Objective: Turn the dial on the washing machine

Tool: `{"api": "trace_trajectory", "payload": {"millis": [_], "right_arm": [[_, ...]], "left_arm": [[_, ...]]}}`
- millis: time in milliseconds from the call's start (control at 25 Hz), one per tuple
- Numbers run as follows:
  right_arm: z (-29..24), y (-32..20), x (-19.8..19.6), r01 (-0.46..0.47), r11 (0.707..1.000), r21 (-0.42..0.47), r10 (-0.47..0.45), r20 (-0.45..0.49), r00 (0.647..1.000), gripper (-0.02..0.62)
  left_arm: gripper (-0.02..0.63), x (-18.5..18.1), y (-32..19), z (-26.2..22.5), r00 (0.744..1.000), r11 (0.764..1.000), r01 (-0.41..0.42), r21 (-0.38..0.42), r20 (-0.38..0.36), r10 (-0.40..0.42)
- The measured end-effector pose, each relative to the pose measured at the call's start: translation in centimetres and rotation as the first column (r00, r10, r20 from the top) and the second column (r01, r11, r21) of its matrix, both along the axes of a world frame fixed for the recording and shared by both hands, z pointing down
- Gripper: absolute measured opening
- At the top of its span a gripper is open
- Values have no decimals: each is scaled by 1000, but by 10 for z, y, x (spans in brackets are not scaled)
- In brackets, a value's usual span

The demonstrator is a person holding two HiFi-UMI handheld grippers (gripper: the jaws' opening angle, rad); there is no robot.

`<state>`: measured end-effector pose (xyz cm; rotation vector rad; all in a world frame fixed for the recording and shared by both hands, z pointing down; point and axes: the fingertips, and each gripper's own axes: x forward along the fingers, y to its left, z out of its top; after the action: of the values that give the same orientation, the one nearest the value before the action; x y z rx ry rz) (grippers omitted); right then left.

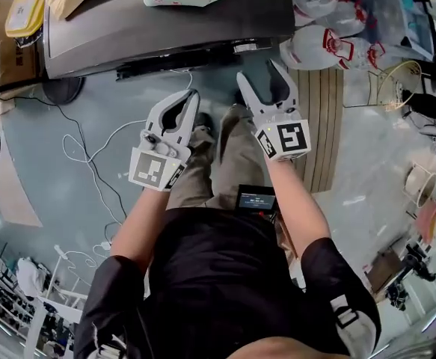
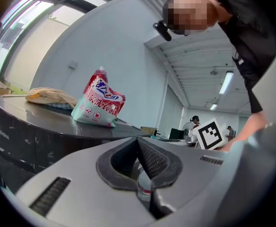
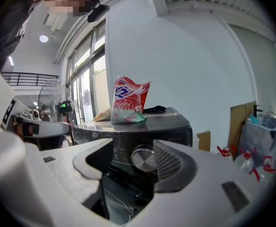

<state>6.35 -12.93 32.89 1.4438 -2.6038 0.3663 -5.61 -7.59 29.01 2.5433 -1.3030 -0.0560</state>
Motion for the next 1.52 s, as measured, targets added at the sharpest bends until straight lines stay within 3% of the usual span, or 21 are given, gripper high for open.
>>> {"api": "trace_trajectory", "payload": {"millis": [240,600,1080,1520], "right_arm": [[37,-20,0,-9,1000,23,10,-32,999,265],[57,-35,-5,-46,999,19,46,-34,998,282],[67,-45,-6,-143,990,6,143,-51,988,298],[67,-46,-6,-172,985,-3,172,-11,985,276]], "left_arm": [[-6,14,-6,32,1000,1000,-24,-1,-6,23],[-6,21,-2,72,999,996,-47,-70,-22,46],[-6,15,-11,76,998,996,-54,-74,-16,53],[-6,18,-3,81,998,995,-60,-77,-36,57]]}}
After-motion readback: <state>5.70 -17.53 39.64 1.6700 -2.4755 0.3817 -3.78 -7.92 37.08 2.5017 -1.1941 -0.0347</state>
